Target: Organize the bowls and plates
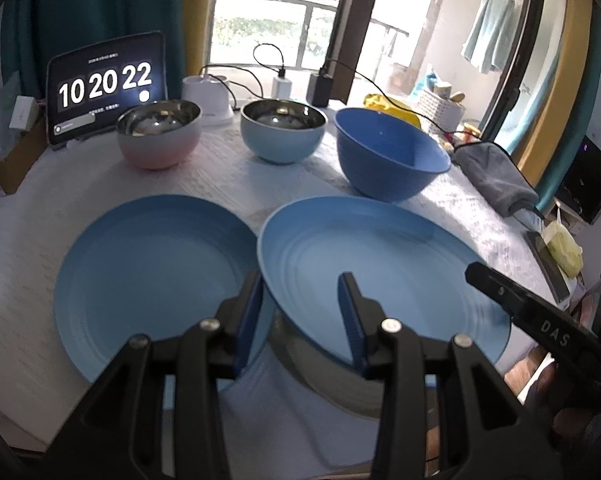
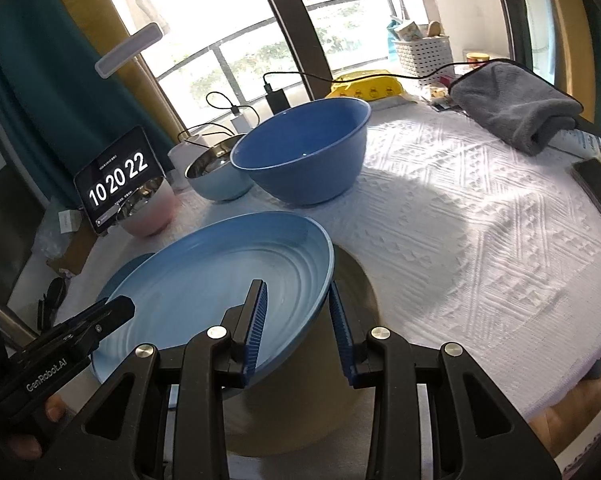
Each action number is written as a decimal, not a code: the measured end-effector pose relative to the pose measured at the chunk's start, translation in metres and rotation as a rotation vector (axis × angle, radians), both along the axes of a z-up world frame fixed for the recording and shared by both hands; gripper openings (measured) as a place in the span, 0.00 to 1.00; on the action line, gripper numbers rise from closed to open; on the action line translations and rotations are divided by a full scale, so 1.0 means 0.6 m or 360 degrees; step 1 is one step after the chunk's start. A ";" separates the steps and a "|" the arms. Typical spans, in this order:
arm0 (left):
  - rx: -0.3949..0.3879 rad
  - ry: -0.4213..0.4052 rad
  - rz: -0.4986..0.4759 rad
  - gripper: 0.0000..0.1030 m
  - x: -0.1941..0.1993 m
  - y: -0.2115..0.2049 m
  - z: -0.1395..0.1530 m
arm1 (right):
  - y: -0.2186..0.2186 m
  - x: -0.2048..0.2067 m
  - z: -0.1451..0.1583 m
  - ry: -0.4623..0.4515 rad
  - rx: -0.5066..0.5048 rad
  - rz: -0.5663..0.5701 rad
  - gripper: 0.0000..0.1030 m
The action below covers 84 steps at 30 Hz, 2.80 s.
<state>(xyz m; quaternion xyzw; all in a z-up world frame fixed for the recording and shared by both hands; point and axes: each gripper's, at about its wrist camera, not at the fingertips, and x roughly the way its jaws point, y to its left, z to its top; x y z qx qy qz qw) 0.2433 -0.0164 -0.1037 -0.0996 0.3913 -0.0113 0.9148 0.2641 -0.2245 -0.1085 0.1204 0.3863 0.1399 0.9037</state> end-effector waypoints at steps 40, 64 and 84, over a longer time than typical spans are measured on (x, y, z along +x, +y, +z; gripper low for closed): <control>-0.0022 0.0166 -0.0136 0.40 -0.015 -0.015 -0.050 | -0.031 -0.022 -0.041 0.0066 -0.0017 -0.0052 0.34; -0.0197 -0.0083 0.0025 0.53 -0.062 0.079 -0.006 | -0.002 -0.040 0.017 -0.0061 -0.0120 -0.0091 0.35; -0.0185 -0.0127 0.0245 0.60 -0.092 0.204 -0.009 | 0.128 -0.034 0.044 -0.0117 -0.0181 0.0134 0.35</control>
